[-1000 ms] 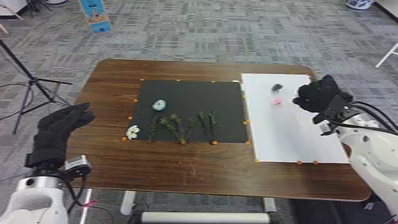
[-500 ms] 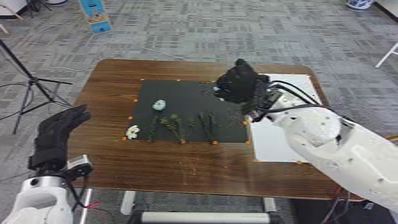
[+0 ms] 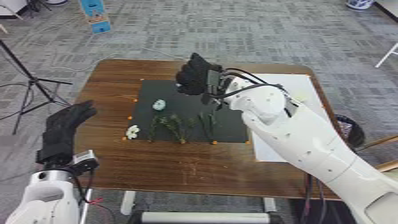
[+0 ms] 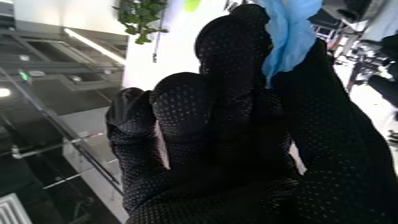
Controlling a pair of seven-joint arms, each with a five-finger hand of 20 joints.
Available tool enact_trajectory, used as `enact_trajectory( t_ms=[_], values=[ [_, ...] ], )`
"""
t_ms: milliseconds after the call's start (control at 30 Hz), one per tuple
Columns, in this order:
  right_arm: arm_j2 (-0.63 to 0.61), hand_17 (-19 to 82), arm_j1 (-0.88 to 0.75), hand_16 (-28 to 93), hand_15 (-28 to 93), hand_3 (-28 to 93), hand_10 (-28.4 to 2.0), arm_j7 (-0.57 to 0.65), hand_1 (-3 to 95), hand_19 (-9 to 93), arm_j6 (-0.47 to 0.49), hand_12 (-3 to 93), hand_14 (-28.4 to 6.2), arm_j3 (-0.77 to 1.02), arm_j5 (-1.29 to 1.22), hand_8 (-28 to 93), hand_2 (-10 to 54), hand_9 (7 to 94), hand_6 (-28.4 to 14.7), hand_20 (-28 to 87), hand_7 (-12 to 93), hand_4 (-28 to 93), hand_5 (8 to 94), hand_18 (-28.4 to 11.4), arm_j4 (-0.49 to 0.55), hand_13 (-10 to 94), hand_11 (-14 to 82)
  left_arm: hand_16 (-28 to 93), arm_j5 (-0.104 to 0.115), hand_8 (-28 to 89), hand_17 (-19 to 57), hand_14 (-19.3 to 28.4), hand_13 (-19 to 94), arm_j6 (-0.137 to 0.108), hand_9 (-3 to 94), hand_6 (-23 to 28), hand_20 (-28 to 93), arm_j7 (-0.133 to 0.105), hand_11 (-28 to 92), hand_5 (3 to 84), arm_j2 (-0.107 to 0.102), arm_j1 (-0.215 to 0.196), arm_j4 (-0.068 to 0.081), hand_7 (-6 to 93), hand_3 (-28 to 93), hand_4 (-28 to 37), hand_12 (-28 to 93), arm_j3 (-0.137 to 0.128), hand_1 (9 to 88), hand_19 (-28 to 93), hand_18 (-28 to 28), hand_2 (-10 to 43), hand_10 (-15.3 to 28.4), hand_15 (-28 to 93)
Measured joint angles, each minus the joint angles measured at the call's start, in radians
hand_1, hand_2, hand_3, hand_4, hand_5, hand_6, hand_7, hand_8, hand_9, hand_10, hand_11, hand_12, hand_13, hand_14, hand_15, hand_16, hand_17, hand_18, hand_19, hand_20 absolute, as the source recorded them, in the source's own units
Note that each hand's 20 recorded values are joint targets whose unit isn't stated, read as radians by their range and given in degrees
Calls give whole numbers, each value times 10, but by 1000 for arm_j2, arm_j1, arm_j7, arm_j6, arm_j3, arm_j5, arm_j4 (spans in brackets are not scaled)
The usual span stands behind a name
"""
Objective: Arrange flowers
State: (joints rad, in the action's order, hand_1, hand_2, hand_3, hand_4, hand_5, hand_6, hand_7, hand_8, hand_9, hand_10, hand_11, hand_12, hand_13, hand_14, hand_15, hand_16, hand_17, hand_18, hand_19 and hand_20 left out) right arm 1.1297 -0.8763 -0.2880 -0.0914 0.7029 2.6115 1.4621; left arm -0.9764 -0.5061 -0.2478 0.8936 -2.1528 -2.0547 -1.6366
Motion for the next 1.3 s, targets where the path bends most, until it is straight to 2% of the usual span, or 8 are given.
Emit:
enact_trajectory(
  t_ms=[100,233,400,500,800,1033,1233,1300],
  values=[
    [41,335,-1,434,697,484,-99,2,558,812,19,340,-114,5,15,161,55,800,19,659,323,-244,727,-232,-20,702,422,-28,1,-95,119,129,405,6,535,35,175,-1,198,510,0,16,0,168,692,-283,99,2,291,75,65,258,136,125],
    [96,329,-23,437,699,465,-97,-18,567,805,42,343,-114,39,71,156,59,789,19,659,322,-248,723,-228,-40,691,423,-27,1,-94,114,129,405,15,535,35,174,-3,199,509,0,17,-2,168,694,-283,98,2,292,77,70,255,136,125],
    [193,322,-65,437,699,443,-96,-153,576,795,141,347,-113,149,262,143,62,774,21,661,329,-243,716,-225,-102,682,425,-27,1,-94,113,129,405,22,535,35,171,-5,199,509,-1,17,-3,167,694,-283,99,2,293,76,70,254,136,125],
    [236,322,-75,437,699,444,-95,-189,575,794,189,347,-113,171,330,138,62,772,22,661,330,-241,716,-225,-136,681,425,-27,1,-94,113,129,405,24,535,35,170,-5,199,509,-3,23,-3,165,694,-283,99,6,293,76,69,253,136,125],
    [337,320,-105,437,700,447,-93,-204,573,792,171,347,-114,214,324,129,60,772,25,662,328,-245,720,-225,-183,680,428,-26,0,-93,113,130,404,29,535,35,171,-4,200,509,-3,42,-2,165,694,-283,99,22,294,77,68,252,136,125],
    [391,317,-111,443,704,421,-90,-260,589,789,143,350,-112,249,324,132,61,765,27,661,328,-250,718,-219,-210,674,431,-26,0,-93,111,130,405,46,534,34,170,-5,199,509,-4,42,-2,166,694,-283,99,20,295,76,68,251,135,125],
    [410,315,-106,446,707,409,-89,-320,595,785,163,354,-112,276,323,131,63,760,28,662,329,-243,717,-218,-230,669,433,-26,-1,-93,111,130,404,51,533,35,169,-5,200,509,-7,43,-2,165,693,-283,100,19,295,74,68,250,135,125],
    [415,313,-102,446,707,410,-90,-328,594,784,174,354,-111,285,323,131,62,760,29,663,329,-243,717,-218,-242,669,433,-26,-5,-93,110,130,404,47,533,35,169,-1,201,509,-10,51,-2,165,694,-283,101,27,295,74,68,250,135,125]
  ],
)
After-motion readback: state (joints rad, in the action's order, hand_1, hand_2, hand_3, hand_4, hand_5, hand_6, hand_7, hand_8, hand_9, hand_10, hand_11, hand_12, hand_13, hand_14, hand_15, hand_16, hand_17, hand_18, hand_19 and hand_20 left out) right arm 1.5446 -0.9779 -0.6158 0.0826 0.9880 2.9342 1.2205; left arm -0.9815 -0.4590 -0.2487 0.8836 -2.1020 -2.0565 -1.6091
